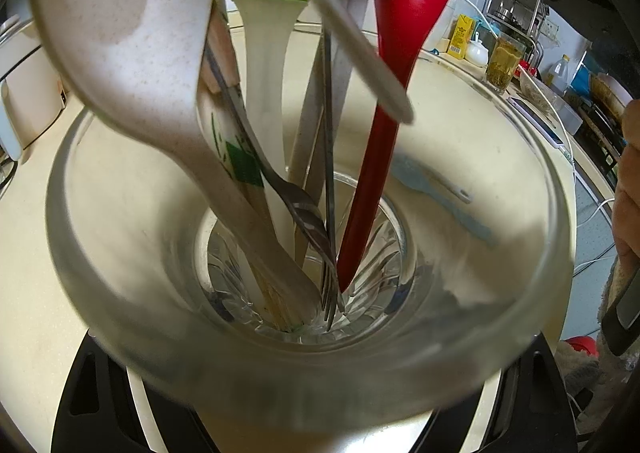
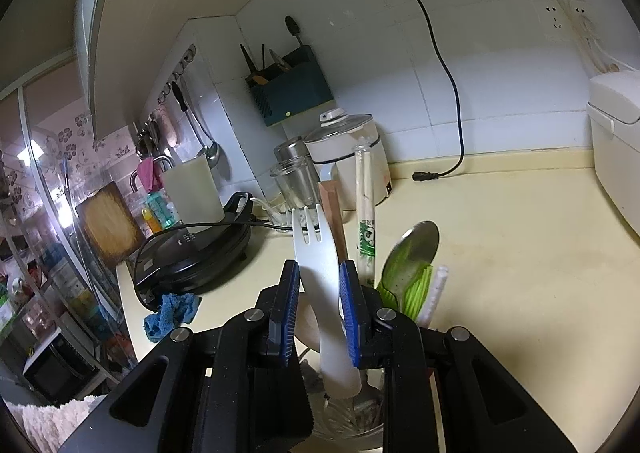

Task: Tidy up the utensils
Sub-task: 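Lower the white spork into the glass and open the right tool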

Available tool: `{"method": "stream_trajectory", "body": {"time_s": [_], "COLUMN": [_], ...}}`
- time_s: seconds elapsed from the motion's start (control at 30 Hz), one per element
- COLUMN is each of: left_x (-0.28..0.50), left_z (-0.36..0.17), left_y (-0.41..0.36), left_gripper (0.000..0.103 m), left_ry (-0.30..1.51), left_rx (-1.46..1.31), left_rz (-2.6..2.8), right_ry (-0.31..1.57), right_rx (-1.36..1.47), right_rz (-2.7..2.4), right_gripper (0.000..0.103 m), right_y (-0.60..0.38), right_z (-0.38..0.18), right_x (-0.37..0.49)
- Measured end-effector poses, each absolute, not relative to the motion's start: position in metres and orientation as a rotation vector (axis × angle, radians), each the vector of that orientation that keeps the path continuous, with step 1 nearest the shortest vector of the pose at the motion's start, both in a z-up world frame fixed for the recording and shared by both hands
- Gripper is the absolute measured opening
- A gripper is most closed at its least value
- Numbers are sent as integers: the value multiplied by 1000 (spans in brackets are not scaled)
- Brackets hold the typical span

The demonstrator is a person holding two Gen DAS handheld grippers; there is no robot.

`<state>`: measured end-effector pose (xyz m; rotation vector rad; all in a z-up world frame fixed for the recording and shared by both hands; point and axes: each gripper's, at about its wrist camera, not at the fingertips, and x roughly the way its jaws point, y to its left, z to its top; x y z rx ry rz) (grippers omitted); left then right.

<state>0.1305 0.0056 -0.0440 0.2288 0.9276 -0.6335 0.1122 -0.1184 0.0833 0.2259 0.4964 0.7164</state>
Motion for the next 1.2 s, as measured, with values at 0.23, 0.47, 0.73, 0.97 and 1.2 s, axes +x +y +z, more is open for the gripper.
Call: {"method": "stream_trajectory", "body": {"time_s": [0.23,0.47,0.73,0.97,1.2], "left_x": [131,131,131,131,131], "left_z": [-44,-44,-44,-46,-48], "left_y": [6,5,5,2,1], "left_gripper": [88,88,88,88,88], "left_ry": [928,928,928,929,929], "left_rx": [229,228,230,233,229], "left_rz": [-634,-634,-633,-631,-634], "right_ry": [486,475,483,493,469], "right_rx": [222,195,190,186,164], "right_rz": [701,671,662,654,631], "right_gripper": [21,21,21,21,22], "right_y": [-120,-122,-124,-122,-121], "right_z": [84,83,80,83,88], "right_x": [111,108,105,106,101]}}
